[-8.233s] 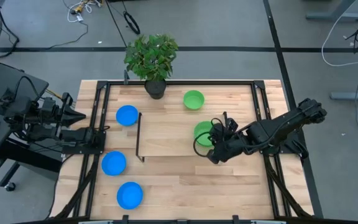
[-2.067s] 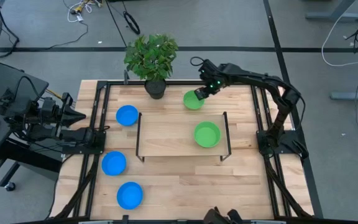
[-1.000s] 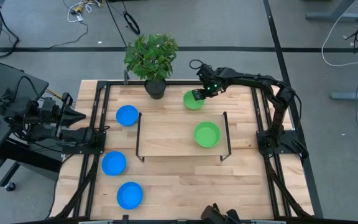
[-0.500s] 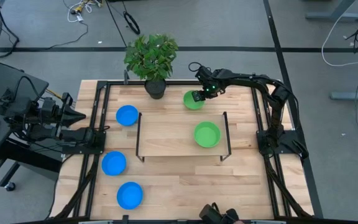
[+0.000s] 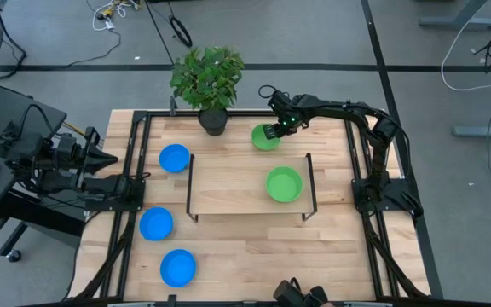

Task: Pick & Place Mini bowls
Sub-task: Stack the green bowl on the green bowls on the shelf

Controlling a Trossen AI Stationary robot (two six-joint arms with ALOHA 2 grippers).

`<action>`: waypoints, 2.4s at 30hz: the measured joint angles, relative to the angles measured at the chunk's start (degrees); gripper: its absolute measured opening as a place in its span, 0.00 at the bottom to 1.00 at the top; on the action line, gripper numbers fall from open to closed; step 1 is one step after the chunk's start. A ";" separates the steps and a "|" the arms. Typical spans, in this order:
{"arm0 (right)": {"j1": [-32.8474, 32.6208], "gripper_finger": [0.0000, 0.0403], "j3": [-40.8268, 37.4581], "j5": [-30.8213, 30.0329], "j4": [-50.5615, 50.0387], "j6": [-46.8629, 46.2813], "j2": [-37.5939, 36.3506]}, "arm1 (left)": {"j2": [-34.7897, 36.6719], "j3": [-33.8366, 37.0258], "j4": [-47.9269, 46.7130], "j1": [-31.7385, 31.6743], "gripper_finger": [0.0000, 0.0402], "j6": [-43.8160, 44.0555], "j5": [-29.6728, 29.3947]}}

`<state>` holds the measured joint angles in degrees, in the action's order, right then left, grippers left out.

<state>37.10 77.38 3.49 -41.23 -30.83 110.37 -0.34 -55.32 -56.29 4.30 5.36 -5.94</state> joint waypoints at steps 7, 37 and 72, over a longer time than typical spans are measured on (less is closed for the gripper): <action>0.00 0.15 0.00 0.00 -0.02 0.00 0.00 | 0.00 -0.01 0.00 0.01 0.06 0.01 0.00; 0.81 0.00 0.02 -0.10 -0.44 -0.24 -0.86 | -0.02 -0.01 0.02 0.00 0.06 -0.01 0.00; 2.07 0.00 0.09 1.30 -7.13 1.81 -28.10 | -0.02 0.00 0.01 0.01 0.06 0.01 -0.02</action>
<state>39.18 77.47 4.78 -48.36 -29.02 82.27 -0.36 -55.32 -56.28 4.31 5.37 -5.96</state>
